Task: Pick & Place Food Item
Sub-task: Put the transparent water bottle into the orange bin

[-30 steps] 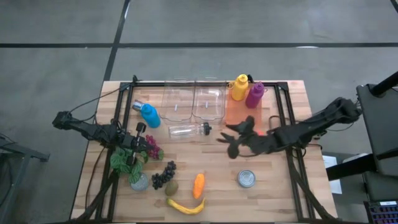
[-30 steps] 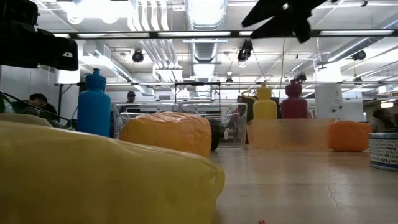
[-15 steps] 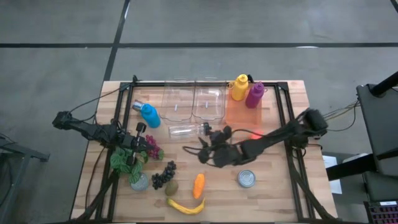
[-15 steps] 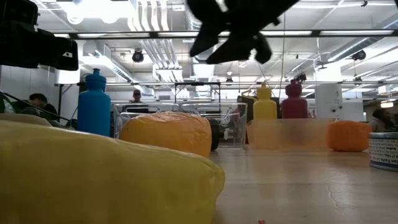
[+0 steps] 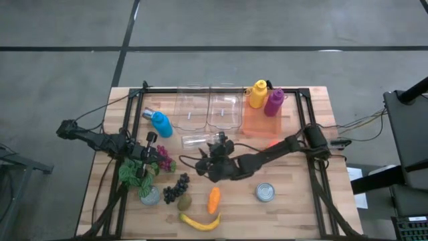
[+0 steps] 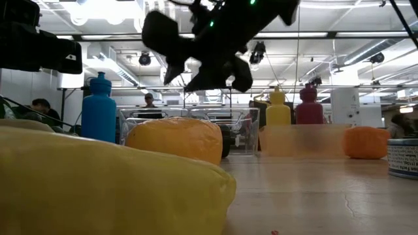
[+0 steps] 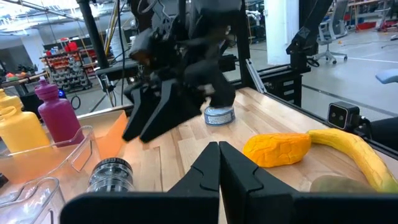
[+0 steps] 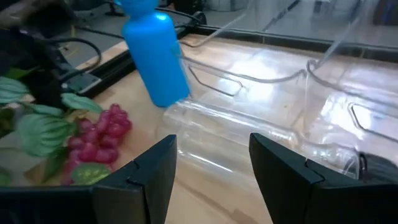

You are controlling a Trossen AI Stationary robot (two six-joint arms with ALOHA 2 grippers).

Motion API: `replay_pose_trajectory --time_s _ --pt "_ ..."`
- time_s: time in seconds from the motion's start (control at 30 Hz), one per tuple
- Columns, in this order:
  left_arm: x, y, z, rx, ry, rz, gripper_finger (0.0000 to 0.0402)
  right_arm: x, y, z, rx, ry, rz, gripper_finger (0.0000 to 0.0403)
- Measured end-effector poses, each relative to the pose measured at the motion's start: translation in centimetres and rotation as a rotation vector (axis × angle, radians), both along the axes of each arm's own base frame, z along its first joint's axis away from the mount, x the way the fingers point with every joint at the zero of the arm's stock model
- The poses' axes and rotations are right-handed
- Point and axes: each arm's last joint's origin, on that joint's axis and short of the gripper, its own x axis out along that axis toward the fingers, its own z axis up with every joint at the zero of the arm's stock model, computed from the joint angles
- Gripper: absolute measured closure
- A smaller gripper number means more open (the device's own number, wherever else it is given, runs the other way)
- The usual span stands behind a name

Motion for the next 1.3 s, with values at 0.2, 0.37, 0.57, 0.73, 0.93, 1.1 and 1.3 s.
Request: replay_pose_trajectory --time_s 0.2,0.37,0.57,0.73,0.93,1.1,1.3 --pt "0.0 0.0 0.0 0.000 0.000 0.000 0.0400 1.4 -0.7 -1.8 0.015 0.006 -0.034 0.0204" --pt "0.0 0.0 0.0 0.000 0.000 0.000 0.0400 2.1 -1.3 -1.6 0.018 -0.008 -0.051 0.0204" --pt "0.0 0.0 0.0 0.000 0.000 0.001 0.0400 2.4 -2.6 -1.4 0.019 -0.013 -0.080 0.0204" --pt "0.0 0.0 0.0 0.000 0.000 0.000 0.0400 2.6 -3.5 -1.5 0.039 -0.007 -0.076 0.0204" --pt "0.0 0.0 0.0 0.000 0.000 0.000 0.0400 2.6 -4.3 -1.7 0.055 0.003 -0.074 0.0204" --pt "0.0 0.0 0.0 0.000 0.000 0.000 0.0400 2.5 -5.2 -2.4 0.115 0.021 -0.045 0.0204" --pt "0.0 0.0 0.0 0.000 0.000 0.001 0.0400 2.5 -5.4 -2.6 0.116 0.029 -0.044 0.0204"
